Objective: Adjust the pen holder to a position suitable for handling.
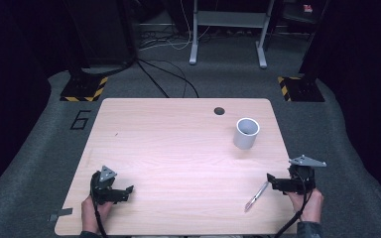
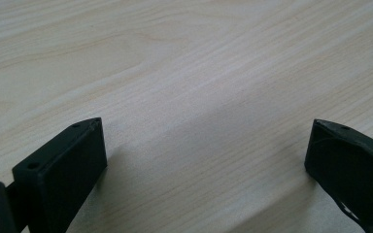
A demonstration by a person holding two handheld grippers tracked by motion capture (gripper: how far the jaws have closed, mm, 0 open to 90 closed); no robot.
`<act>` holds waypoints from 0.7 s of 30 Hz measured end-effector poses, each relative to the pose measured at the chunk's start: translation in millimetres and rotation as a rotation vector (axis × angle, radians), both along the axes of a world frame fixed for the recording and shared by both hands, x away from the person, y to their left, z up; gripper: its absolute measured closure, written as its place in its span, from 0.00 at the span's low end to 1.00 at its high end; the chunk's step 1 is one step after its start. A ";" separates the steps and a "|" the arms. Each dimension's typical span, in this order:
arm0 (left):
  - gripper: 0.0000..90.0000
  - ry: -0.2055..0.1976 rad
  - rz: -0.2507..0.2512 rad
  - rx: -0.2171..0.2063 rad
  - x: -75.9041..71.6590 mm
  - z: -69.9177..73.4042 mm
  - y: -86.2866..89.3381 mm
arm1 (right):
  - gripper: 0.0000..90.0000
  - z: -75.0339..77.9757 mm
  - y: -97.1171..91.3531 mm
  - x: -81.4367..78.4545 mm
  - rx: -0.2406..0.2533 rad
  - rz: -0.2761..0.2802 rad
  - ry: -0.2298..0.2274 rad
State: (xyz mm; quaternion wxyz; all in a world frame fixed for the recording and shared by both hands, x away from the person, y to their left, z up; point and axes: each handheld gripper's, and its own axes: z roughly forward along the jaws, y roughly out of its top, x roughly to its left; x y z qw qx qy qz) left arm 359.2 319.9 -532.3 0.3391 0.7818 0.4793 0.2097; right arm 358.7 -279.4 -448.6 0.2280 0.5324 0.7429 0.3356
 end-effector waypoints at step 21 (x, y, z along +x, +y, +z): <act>0.01 0.001 -0.001 0.002 0.0 0.1 0.1 | 0.00 38.3 28.2 76.1 0.020 0.091 0.010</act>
